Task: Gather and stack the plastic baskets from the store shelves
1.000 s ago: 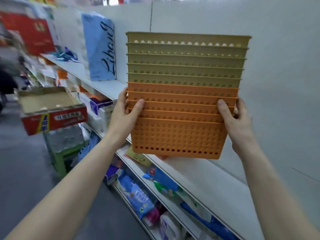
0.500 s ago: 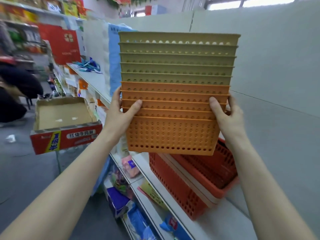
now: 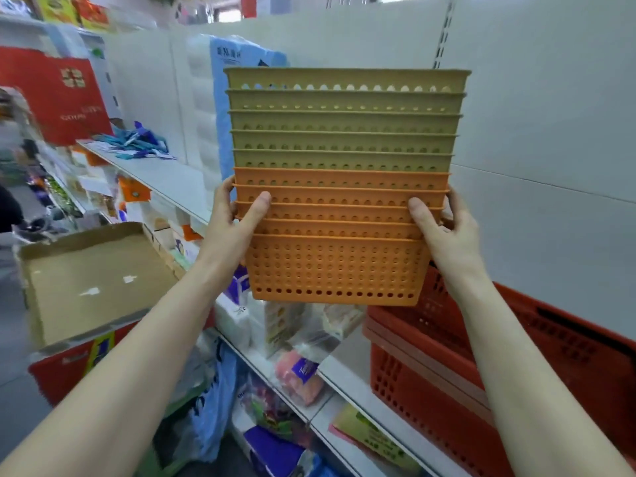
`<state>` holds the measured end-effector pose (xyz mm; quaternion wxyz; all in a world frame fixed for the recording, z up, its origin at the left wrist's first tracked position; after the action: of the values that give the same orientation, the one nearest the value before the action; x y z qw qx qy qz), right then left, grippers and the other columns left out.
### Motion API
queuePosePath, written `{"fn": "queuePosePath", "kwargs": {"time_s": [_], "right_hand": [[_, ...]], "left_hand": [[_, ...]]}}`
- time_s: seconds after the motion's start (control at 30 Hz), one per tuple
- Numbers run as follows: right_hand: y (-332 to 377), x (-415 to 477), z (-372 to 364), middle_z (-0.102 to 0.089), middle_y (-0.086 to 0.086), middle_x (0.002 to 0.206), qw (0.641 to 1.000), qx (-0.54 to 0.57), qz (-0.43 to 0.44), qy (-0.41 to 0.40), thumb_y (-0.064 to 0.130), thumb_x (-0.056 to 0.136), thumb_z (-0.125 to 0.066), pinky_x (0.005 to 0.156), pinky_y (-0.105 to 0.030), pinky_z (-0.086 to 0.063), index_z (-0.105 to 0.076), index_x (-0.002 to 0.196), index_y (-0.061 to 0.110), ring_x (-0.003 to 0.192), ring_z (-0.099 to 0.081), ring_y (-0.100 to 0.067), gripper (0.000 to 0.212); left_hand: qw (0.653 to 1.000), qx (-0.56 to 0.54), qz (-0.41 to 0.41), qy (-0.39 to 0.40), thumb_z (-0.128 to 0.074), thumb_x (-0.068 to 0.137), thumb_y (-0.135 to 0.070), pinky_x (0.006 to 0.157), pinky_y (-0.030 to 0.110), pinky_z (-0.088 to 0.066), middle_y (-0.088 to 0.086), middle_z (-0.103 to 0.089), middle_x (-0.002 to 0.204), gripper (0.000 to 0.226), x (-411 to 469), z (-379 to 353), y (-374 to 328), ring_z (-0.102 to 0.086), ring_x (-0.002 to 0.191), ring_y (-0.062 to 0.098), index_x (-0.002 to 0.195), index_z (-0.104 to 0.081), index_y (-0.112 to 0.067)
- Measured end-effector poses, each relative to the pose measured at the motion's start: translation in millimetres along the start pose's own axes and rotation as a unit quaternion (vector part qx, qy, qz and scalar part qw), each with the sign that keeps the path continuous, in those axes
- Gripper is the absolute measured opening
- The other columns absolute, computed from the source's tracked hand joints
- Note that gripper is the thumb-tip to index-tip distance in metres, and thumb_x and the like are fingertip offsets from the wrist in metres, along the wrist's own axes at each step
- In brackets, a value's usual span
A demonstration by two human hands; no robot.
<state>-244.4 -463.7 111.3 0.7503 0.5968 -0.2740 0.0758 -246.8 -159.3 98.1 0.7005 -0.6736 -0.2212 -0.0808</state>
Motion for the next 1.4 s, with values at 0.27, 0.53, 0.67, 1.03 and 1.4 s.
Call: {"fn": "queuePosePath", "kwargs": {"time_s": [0.27, 0.53, 0.67, 1.03, 1.4], "right_hand": [[-23.8, 23.3, -78.7, -0.060, 0.006, 0.134, 0.999, -0.023, -0.008, -0.027, 0.052, 0.084, -0.070, 0.090, -0.019, -0.051, -0.041, 0.144, 0.033, 0.123, -0.058, -0.011, 0.069], [-83.7, 58.6, -103.3, -0.061, 0.008, 0.132, 0.997, -0.054, -0.026, -0.051, 0.053, 0.079, -0.074, 0.101, -0.041, -0.050, -0.038, 0.142, 0.037, 0.122, -0.058, -0.011, 0.074], [-106.4, 73.9, -106.2, -0.054, 0.005, 0.140, 0.994, -0.071, -0.054, -0.063, 0.050, 0.079, -0.075, 0.104, -0.042, -0.046, -0.034, 0.142, 0.037, 0.128, -0.052, -0.016, 0.076], [-150.4, 97.4, -113.1, -0.054, 0.018, 0.131, 0.983, -0.114, -0.101, -0.104, 0.045, 0.077, -0.078, 0.104, -0.046, -0.049, -0.032, 0.136, 0.031, 0.121, -0.056, -0.004, 0.076], [-143.6, 98.0, -131.3, -0.055, 0.037, 0.116, 0.971, -0.170, -0.116, -0.122, 0.047, 0.082, -0.074, 0.102, -0.045, -0.051, -0.029, 0.129, 0.044, 0.119, -0.060, -0.003, 0.065]], "left_hand": [[0.999, -0.032, 0.031, 0.030, -0.059, 0.090, -0.045, 0.074, 0.024, -0.046, 0.004, -0.064, 0.117, 0.057, 86.4, 37.7, 51.8, -0.062, 0.101, 0.011, 0.137, -0.032, -0.028], [0.994, -0.027, 0.049, 0.096, -0.077, 0.074, -0.049, 0.083, 0.029, -0.050, -0.001, -0.066, 0.115, 0.075, 162.3, 15.8, 120.5, -0.065, 0.105, 0.016, 0.132, -0.033, -0.029], [0.988, -0.003, 0.068, 0.141, -0.088, 0.060, -0.042, 0.087, 0.034, -0.053, 0.004, -0.065, 0.119, 0.094, 194.2, -2.1, 153.6, -0.066, 0.105, 0.018, 0.132, -0.030, -0.029], [0.971, 0.009, 0.052, 0.234, -0.078, 0.077, -0.012, 0.087, 0.036, -0.051, -0.003, -0.066, 0.114, 0.081, 266.6, -50.5, 211.5, -0.065, 0.104, 0.012, 0.136, -0.025, -0.030], [0.957, 0.025, 0.006, 0.291, -0.076, 0.079, -0.023, 0.103, 0.047, -0.046, -0.004, -0.054, 0.134, 0.083, 299.1, -59.1, 229.8, -0.055, 0.123, 0.012, 0.145, -0.026, -0.030]]}}
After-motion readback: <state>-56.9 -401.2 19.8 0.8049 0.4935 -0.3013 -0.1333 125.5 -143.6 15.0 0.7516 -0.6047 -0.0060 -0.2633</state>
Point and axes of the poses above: each hand's wrist, its own x-axis towards the middle knuckle, its own z-axis out of the back of the hand, y = z × x, the point moved 3 cm from there along x, towards the middle knuckle
